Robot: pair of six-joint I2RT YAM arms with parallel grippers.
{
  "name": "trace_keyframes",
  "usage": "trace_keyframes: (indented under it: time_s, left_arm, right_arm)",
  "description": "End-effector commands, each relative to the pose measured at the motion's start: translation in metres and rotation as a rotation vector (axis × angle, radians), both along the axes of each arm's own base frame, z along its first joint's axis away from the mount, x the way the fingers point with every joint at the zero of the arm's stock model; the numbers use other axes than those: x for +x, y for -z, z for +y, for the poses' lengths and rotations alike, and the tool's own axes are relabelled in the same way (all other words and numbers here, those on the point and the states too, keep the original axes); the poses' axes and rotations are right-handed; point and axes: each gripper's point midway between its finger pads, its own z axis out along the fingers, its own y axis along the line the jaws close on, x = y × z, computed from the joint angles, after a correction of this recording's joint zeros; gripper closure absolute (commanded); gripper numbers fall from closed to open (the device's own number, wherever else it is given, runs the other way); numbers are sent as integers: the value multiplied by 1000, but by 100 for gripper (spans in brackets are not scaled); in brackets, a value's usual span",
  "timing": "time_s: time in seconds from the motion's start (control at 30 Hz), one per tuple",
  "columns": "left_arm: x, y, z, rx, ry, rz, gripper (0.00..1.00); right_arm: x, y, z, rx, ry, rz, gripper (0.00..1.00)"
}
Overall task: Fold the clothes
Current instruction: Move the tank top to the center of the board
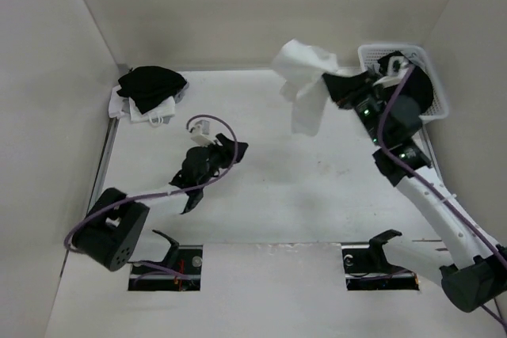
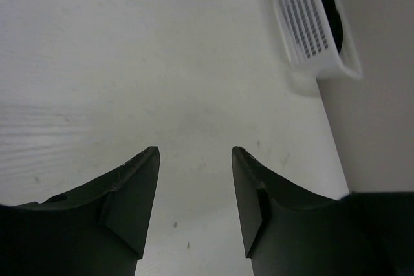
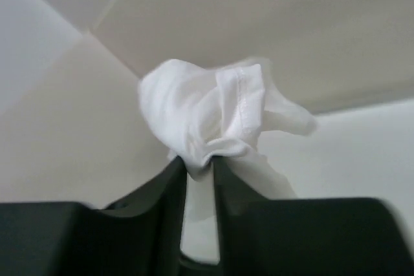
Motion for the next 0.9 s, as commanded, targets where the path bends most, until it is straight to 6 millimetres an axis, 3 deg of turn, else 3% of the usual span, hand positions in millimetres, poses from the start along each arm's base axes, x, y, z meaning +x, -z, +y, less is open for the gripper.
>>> trace_keyframes:
  time_s: [0.0, 0.03, 0.07, 0.13, 0.2, 0.23, 0.27, 0.3, 0.4, 0.43, 0.5, 0.63, 0.73, 0.87]
  left_arm:
    - [6, -13, 61, -54, -200, 5, 50]
    - [6, -13, 65, -53, -212, 8, 50]
    - [5, -9, 77, -40, -250, 26, 49]
    - [0, 1, 100, 11, -318, 60, 48]
    - [-2, 7, 107, 58, -337, 73, 49]
    - [-4, 13, 109, 98, -340, 92, 50]
    - [-4, 14, 108, 107, -334, 97, 50]
    - [-3, 20, 101, 136, -312, 121, 53]
    - [-2, 30, 82, 177, -252, 151, 59]
    - [-3, 37, 70, 201, -216, 172, 62]
    - [-5, 45, 61, 218, -188, 191, 63]
    - [-19, 63, 37, 266, -91, 242, 62]
    - [-25, 70, 22, 293, -29, 252, 61]
    - [-24, 77, 11, 323, 2, 258, 65]
  right_arm:
    - [-18, 181, 62, -122, -164, 372, 58]
    - [-21, 193, 64, -131, -168, 398, 54]
    - [-30, 227, 64, -148, -170, 466, 44]
    - [-41, 266, 53, -177, -132, 542, 35]
    - [-47, 277, 55, -191, -140, 556, 45]
    - [-61, 295, 69, -259, -187, 595, 67]
    - [-64, 299, 71, -272, -196, 607, 73]
    - [-79, 319, 85, -333, -240, 662, 87]
    - [-99, 342, 102, -419, -284, 721, 88]
    - [-110, 353, 110, -465, -290, 739, 79]
    - [-124, 363, 120, -492, -301, 760, 61]
    - [-140, 382, 133, -509, -322, 808, 48]
    - [-144, 388, 143, -510, -334, 813, 49]
    - [-141, 389, 157, -490, -346, 797, 65]
